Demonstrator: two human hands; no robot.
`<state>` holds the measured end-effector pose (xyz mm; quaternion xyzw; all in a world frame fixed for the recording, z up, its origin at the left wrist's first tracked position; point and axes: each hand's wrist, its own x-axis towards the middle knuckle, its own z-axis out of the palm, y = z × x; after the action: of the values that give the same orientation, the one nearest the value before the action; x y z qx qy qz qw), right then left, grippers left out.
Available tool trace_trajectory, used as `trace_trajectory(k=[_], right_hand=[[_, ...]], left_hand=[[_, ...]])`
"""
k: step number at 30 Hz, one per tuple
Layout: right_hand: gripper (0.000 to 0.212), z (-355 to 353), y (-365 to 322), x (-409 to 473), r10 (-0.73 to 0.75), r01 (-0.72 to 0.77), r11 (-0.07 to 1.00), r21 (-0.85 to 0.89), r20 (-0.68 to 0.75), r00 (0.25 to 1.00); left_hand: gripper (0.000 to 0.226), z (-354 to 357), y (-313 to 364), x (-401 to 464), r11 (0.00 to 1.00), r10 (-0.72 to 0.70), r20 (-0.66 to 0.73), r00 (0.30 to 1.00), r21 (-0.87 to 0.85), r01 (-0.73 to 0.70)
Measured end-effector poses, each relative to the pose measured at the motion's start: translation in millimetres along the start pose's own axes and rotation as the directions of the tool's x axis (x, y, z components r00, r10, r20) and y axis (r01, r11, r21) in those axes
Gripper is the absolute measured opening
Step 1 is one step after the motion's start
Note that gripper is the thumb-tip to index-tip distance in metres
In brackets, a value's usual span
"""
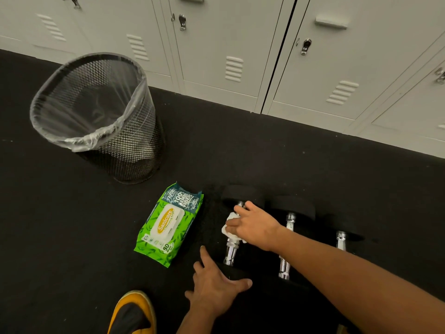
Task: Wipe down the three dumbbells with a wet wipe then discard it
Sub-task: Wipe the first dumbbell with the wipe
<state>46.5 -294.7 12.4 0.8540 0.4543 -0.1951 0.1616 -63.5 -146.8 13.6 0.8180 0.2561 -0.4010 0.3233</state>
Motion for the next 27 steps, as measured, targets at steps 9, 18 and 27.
trace_trajectory(k=[9,18,27], right_hand=[[0.063,-9,8,0,0.204,-0.228,0.951,0.207,0.130,0.970],[0.075,2,0,-2,0.272,-0.296,0.910,0.292,0.121,0.955],[0.057,-7,-10,3,0.180,-0.211,0.926,0.314,0.125,0.976]], left_hand=[[0.153,-1,0,-1,1.000,0.010,0.001,1.000,0.000,-0.010],[0.154,-2,-1,-1,1.000,0.017,0.001,1.000,0.014,-0.017],[0.157,-3,-1,4,1.000,0.009,0.026,1.000,0.028,-0.010]])
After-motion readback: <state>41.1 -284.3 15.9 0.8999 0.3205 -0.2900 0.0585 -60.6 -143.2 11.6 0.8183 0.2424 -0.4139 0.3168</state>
